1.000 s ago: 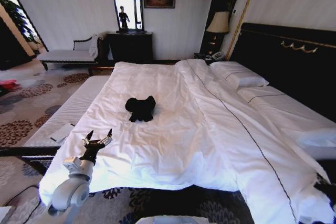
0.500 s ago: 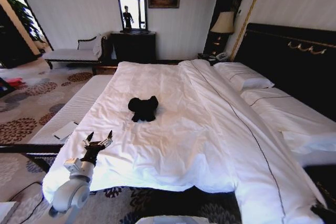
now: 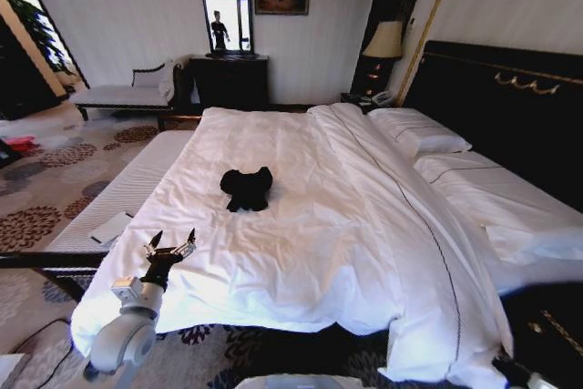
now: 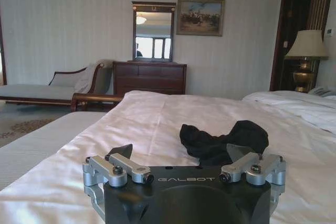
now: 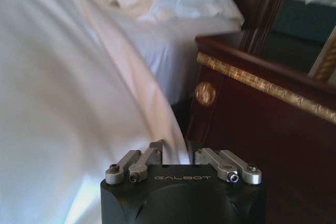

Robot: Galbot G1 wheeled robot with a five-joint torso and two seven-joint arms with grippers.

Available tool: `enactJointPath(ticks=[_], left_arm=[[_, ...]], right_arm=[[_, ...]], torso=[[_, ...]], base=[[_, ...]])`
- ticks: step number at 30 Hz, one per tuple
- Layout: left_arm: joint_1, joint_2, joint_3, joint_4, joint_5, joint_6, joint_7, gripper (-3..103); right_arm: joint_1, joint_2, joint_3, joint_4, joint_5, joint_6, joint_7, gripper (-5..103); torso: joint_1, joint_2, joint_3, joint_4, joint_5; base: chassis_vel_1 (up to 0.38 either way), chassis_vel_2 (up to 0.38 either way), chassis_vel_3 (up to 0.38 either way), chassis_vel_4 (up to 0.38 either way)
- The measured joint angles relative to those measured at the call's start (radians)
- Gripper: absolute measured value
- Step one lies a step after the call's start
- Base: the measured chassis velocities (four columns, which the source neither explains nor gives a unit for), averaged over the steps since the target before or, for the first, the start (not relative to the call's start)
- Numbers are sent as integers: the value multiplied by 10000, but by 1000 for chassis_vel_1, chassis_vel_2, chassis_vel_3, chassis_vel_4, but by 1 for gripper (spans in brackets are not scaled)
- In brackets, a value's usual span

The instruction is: Fold the clothes on the bed.

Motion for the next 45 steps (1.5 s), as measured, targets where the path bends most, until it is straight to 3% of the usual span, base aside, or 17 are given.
enactJointPath(ticks=[1,2,7,8,11,12,16,20,34,45], left_arm=[[28,-4,1,-32,17,0,0,100],[38,-5,1,-46,22,0,-1,100],[61,-4,4,-78,52,0,-1,100],[61,-4,4,-78,52,0,-1,100],[109,-28,37,-145,108,0,-1,100],[109,-28,37,-145,108,0,-1,100],[176,-40,21,-164,138,-5,-1,100],[283,-53,-58,-191,217,-122,122,100],[333,-55,24,-320,466,-418,466,100],[648,-169,289,-608,656,-558,583,100]], right_arm=[[-19,-71,72,22,111,204,-49,30],[-62,-111,121,63,173,294,-91,30],[-308,-144,329,376,285,709,-287,51],[-308,-144,329,376,285,709,-287,51],[-507,-34,441,914,351,886,-415,68],[-507,-34,441,914,351,886,-415,68],[-688,107,500,1584,461,956,-523,79],[-1059,262,621,3018,265,1278,-951,98],[-1597,145,555,6207,-619,1406,-1655,100],[-627,-1536,-604,7354,-498,346,-1248,100]], torso=[[0,0,0,23,-1],[0,0,0,29,-2],[1,0,0,19,-5],[1,0,0,19,-5],[0,0,-1,24,-5],[0,0,-1,24,-5],[1,0,-1,24,-5],[3,-1,-1,27,-7],[3,-1,-1,23,-6],[3,-1,-1,26,-3]], base=[[0,0,0,0],[0,0,0,0],[0,0,0,0],[0,0,0,0],[0,0,0,0],[0,0,0,0],[0,0,0,0],[0,0,0,0],[0,0,0,0],[0,0,0,0]])
